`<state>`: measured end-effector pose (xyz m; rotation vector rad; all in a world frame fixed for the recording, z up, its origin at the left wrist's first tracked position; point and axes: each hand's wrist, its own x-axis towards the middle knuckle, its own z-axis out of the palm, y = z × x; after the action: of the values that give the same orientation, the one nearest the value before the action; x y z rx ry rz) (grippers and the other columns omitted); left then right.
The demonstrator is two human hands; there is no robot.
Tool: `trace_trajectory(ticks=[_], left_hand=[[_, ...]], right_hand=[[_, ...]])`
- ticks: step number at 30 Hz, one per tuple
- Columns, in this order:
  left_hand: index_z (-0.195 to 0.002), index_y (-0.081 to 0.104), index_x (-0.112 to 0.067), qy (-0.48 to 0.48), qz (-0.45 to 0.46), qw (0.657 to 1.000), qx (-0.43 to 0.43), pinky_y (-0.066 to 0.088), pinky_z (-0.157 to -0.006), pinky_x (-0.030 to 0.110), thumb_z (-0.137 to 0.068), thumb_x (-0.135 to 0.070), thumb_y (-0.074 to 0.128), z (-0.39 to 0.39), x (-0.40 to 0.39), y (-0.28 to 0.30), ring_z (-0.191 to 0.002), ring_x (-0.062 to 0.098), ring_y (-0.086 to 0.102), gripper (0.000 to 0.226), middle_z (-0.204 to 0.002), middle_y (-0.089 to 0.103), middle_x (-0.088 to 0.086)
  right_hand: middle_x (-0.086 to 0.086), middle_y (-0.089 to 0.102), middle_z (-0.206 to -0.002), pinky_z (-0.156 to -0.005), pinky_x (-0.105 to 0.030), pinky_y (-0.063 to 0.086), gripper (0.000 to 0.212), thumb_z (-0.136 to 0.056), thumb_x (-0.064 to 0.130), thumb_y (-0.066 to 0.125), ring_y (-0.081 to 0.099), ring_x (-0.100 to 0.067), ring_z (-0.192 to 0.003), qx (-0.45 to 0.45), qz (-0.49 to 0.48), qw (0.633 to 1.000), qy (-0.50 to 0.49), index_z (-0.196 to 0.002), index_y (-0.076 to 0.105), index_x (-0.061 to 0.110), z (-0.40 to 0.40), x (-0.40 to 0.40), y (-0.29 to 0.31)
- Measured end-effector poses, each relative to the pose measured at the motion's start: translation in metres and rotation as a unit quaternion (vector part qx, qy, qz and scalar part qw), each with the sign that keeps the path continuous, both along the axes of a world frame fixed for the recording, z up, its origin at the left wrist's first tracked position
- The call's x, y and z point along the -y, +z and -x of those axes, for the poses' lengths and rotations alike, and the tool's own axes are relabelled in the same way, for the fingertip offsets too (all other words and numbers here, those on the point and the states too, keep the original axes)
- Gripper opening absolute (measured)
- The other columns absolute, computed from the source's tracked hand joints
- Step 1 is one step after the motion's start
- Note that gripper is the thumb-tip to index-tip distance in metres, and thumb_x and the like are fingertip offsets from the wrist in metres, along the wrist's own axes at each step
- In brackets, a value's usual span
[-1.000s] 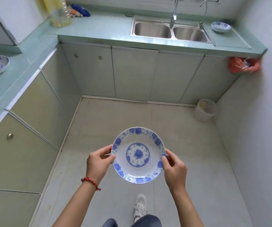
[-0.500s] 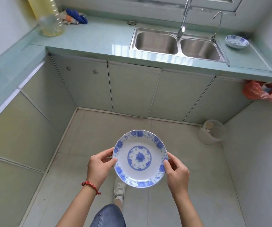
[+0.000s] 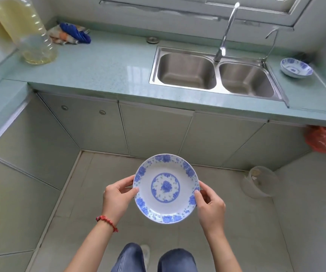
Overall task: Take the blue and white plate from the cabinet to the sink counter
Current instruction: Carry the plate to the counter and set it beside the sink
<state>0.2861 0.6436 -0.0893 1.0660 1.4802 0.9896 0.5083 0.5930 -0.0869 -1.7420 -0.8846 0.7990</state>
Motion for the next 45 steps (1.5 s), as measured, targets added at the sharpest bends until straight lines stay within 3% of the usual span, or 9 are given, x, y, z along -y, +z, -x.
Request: trace_trajectory(ticks=[5,15,22,26,28,31,36,41,45], left_hand=[[-0.088,0.069,-0.029,0.065,0.003,0.998,0.014,0.056,-0.077,0.037,-0.071,0.009,0.066,-0.014,-0.045,-0.004,-0.085,0.017,0.068,0.042,-0.088,0.072,-0.005],[-0.101,0.067,-0.013,0.239,0.001,0.971,0.008,0.055,-0.077,0.03,-0.072,0.008,0.067,-0.023,-0.087,-0.001,-0.086,0.009,0.067,0.036,-0.09,0.071,-0.005],[-0.099,0.068,-0.011,0.341,-0.01,0.94,-0.014,0.053,-0.067,0.01,-0.071,0.009,0.066,0.019,-0.101,0.002,-0.077,-0.005,0.066,0.035,-0.089,0.07,-0.004],[-0.099,0.069,-0.013,0.374,-0.008,0.927,-0.019,0.053,-0.072,0.016,-0.071,0.009,0.066,0.06,-0.118,-0.002,-0.08,-0.004,0.065,0.035,-0.089,0.07,-0.006],[-0.1,0.068,-0.011,0.38,-0.011,0.925,-0.017,0.053,-0.075,0.022,-0.071,0.009,0.066,0.087,-0.132,-0.005,-0.082,-0.001,0.065,0.035,-0.092,0.07,-0.003],[-0.096,0.069,-0.012,0.376,-0.019,0.926,-0.018,0.054,-0.069,0.012,-0.071,0.011,0.065,0.129,-0.161,-0.004,-0.078,-0.005,0.066,0.035,-0.09,0.071,-0.005],[-0.092,0.071,-0.018,0.34,-0.024,0.94,-0.02,0.052,-0.063,0.009,-0.069,0.011,0.065,0.193,-0.211,0.001,-0.08,-0.003,0.067,0.037,-0.073,0.07,-0.028],[-0.093,0.071,-0.017,0.319,-0.025,0.947,-0.031,0.053,-0.065,0.009,-0.069,0.01,0.065,0.234,-0.261,0.0,-0.08,-0.002,0.067,0.037,-0.079,0.07,-0.022],[-0.083,0.071,-0.036,0.288,-0.005,0.957,-0.041,0.054,-0.065,0.011,-0.069,0.006,0.068,0.25,-0.3,-0.004,-0.079,-0.003,0.067,0.045,-0.073,0.07,-0.03]], right_hand=[[0.029,0.069,-0.074,-0.058,-0.003,0.044,0.033,-0.079,0.003,0.058,0.061,0.005,-0.066,-0.006,-0.002,0.998,0.063,-0.094,0.069,0.03,-0.016,-0.07,0.002],[0.022,0.067,-0.067,-0.056,-0.007,0.044,0.029,-0.08,0.008,0.059,0.057,0.0,-0.059,0.01,-0.001,0.97,0.243,-0.096,0.068,0.031,-0.023,-0.194,0.009],[-0.004,0.066,-0.064,-0.053,-0.008,0.044,0.03,-0.08,0.006,0.059,0.053,-0.002,-0.054,-0.007,0.017,0.941,0.337,-0.099,0.068,0.028,0.033,-0.246,0.003],[-0.012,0.067,-0.069,-0.053,-0.008,0.043,0.028,-0.081,0.007,0.059,0.05,-0.004,-0.054,-0.009,0.021,0.928,0.372,-0.1,0.068,0.025,0.082,-0.276,0.0],[-0.014,0.066,-0.07,-0.053,-0.008,0.043,0.029,-0.081,0.006,0.059,0.049,-0.004,-0.053,-0.01,0.018,0.925,0.379,-0.101,0.068,0.024,0.108,-0.291,0.0],[-0.009,0.062,-0.062,-0.052,-0.007,0.041,0.029,-0.08,0.006,0.059,0.046,-0.003,-0.051,-0.008,0.021,0.928,0.372,-0.099,0.069,0.026,0.148,-0.315,-0.001],[-0.003,0.064,-0.063,-0.053,-0.007,0.041,0.03,-0.08,0.004,0.057,0.048,-0.003,-0.052,-0.015,0.024,0.94,0.34,-0.095,0.069,0.028,0.207,-0.355,0.002],[0.002,0.066,-0.065,-0.053,-0.007,0.042,0.029,-0.082,0.005,0.058,0.052,0.001,-0.054,-0.022,0.026,0.951,0.308,-0.097,0.067,0.028,0.244,-0.39,0.002],[0.004,0.068,-0.072,-0.055,-0.005,0.043,0.028,-0.082,0.007,0.059,0.057,0.002,-0.058,-0.023,0.036,0.958,0.284,-0.104,0.066,0.022,0.255,-0.421,-0.003]])
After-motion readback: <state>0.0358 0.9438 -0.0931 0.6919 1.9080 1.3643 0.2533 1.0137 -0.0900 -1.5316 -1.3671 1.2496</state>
